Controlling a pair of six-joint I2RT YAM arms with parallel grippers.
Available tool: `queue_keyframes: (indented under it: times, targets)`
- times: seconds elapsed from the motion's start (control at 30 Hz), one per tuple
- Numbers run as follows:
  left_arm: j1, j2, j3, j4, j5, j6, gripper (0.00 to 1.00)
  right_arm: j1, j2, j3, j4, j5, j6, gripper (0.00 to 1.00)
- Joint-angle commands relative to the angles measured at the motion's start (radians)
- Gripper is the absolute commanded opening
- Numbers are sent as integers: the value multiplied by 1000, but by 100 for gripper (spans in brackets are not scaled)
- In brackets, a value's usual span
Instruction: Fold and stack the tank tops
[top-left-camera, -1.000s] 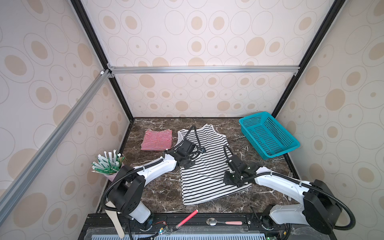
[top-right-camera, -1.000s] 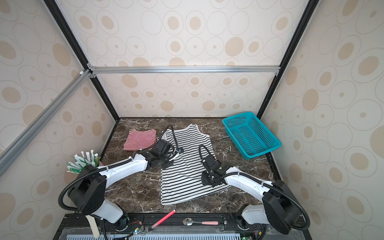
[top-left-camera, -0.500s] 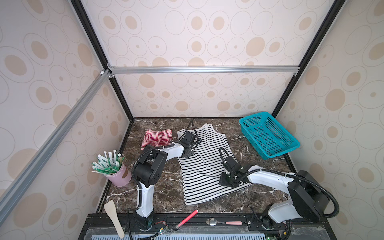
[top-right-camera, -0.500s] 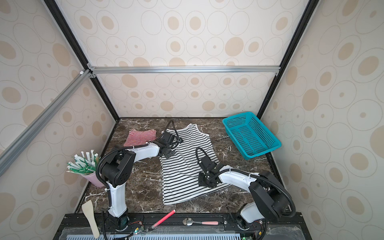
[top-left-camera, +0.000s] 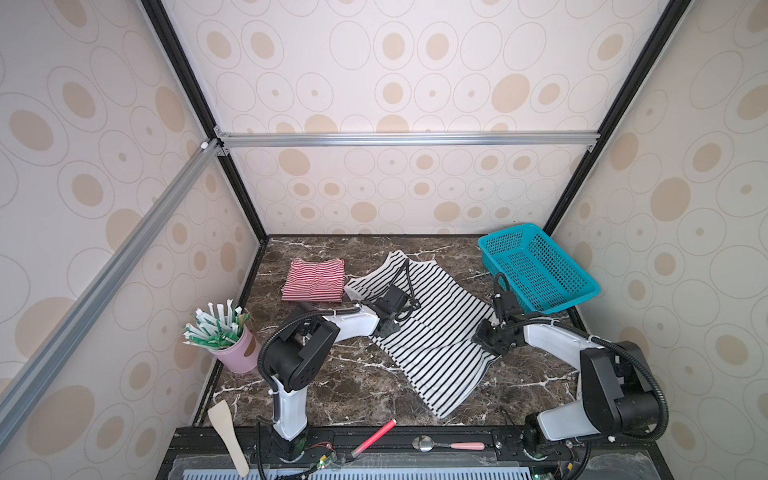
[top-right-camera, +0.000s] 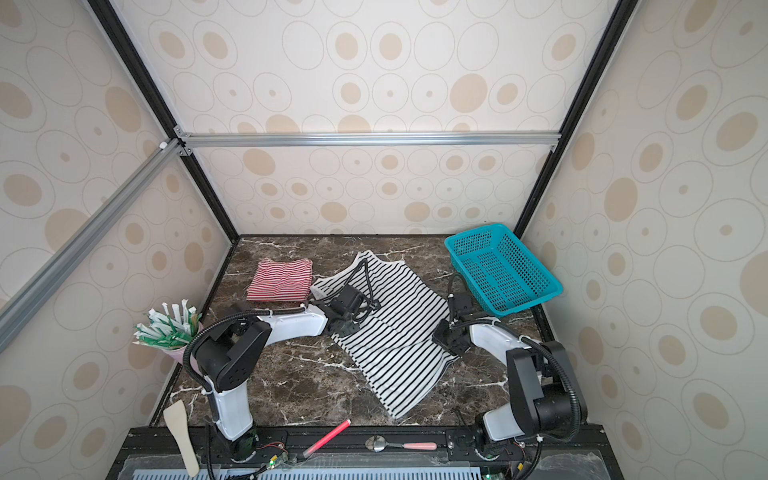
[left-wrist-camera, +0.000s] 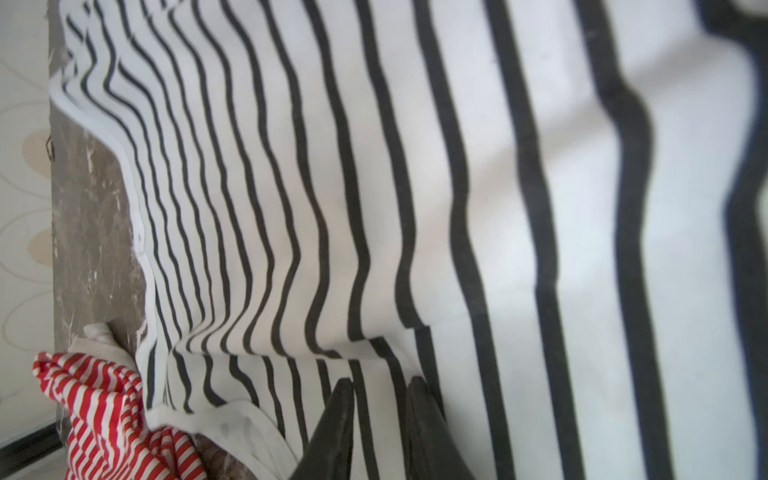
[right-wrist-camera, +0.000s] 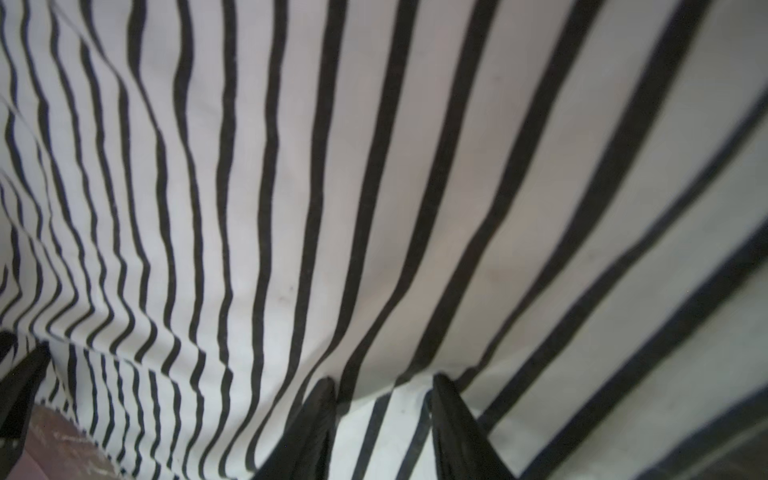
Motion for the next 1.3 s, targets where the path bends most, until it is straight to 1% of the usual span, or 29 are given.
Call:
queue_keyframes:
  times: [0.0,0.07,0.17,0.2,0.23,0.33,0.43,0.5,0.57,0.63,0.77,0.9,1.0,1.13,1.27]
  targets:
    - [-49,-2,-32,-191,127,-16,24,-36,38,53,-96,96,-31,41]
    - [-70,-10,-26,-273,203,-12,23,-53,67,99,-108,104,-52,41]
    - [-88,-68,-59,-326,262,19,22,-58,114,156,-124,56,-95,41]
    - [-88,-92,-67,-326,265,23,22,-58,113,158,-122,34,-100,41]
    - [-86,-118,-75,-319,250,22,22,-56,100,148,-110,12,-105,41]
    - [-73,-175,-62,-289,183,5,23,-32,13,87,-88,-4,-103,41]
    - [-27,-201,-25,-220,145,-18,25,43,-94,45,-124,61,-100,42]
    - [12,-174,14,-170,119,-28,26,101,-147,30,-160,96,-90,42]
    - [53,-115,68,-129,97,-40,26,162,-192,7,-189,121,-68,42]
    - [84,-51,120,-101,85,-40,26,200,-224,-16,-212,140,-50,42]
    - [117,74,209,-71,81,-21,25,242,-259,-74,-223,148,-25,42]
    - [144,177,276,-75,76,-22,24,260,-232,-110,-220,144,-27,43]
    - [157,191,261,-59,73,-22,24,261,-205,-132,-199,157,-33,43]
    - [203,173,234,-100,142,-70,25,259,-173,-125,-189,242,-47,43]
    - [234,125,143,-100,121,-64,25,242,-95,-60,-178,260,-83,44]
